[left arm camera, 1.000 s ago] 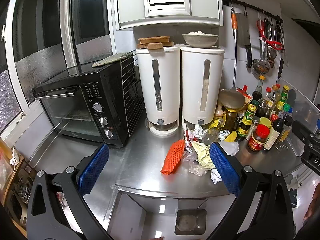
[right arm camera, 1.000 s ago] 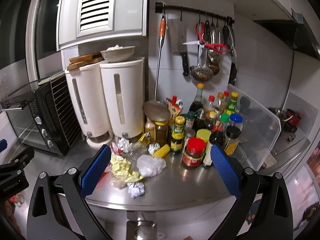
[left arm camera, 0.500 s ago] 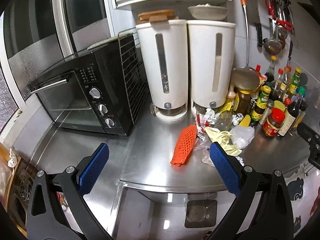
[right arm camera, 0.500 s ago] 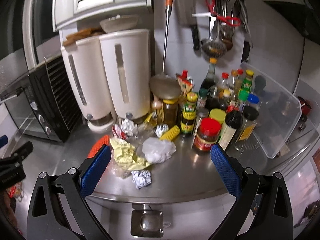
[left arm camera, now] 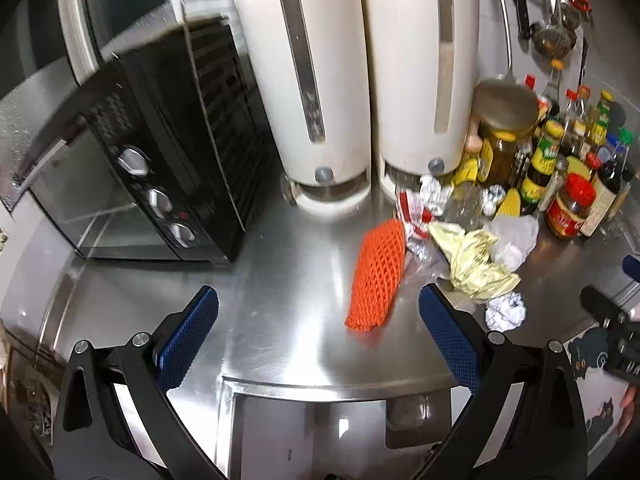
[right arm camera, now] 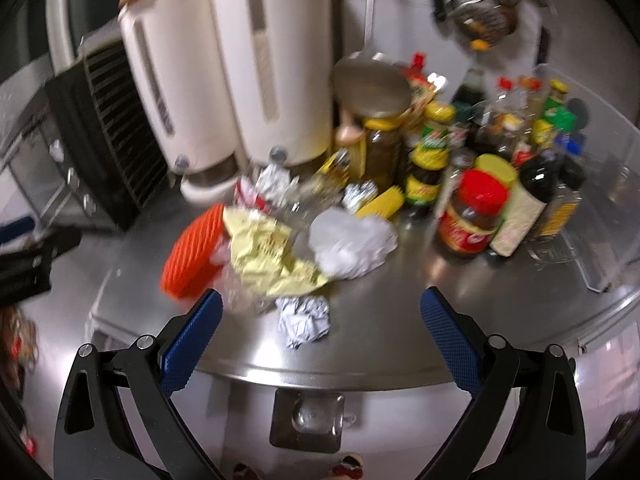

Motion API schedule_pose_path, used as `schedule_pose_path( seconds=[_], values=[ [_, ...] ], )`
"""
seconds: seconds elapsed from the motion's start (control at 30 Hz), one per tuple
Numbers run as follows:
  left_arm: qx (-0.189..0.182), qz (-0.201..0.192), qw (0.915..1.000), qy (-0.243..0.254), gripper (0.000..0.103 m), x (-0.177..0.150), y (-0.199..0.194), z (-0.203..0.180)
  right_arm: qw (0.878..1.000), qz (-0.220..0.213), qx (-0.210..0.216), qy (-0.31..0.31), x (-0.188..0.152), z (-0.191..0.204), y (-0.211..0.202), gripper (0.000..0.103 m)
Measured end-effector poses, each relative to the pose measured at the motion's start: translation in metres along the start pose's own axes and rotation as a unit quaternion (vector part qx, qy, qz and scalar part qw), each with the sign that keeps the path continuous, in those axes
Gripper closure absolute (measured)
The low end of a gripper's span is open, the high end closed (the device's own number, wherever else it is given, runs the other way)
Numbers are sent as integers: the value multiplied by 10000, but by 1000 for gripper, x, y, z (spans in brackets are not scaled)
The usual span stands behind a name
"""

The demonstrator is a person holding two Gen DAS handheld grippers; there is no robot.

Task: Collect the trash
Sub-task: 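Grasp the orange foam net with the left tool while the right tool grasps crumpled printed paper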

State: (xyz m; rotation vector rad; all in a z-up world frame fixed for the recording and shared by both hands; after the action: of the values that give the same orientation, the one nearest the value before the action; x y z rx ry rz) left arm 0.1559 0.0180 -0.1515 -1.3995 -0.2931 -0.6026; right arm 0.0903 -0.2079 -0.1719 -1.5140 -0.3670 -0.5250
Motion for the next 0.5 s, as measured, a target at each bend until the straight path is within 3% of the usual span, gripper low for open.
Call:
schedule_pose_path(
  seconds=[0.17,0.5],
  values=[
    [-174,359,9991,154,17,1,40,-9,9987,458,99,-194,-12,7,43,30],
    [-430,728,9959,318,20,5,100,-25,9963,818,236,-127,-21,7,99,30]
  ],
)
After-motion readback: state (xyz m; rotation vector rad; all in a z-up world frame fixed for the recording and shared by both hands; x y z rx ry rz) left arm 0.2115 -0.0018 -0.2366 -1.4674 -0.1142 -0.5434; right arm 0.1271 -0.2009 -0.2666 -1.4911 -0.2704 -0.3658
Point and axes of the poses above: each gripper's, at about its wrist camera, not at the fingertips, and y roughly the way its jaws point, z to its left, x to its top, the point moved 3 cm from there along y, roughly the way its jaws point, and after that the axes turned 10 degrees about z, right-handed, at the moved point
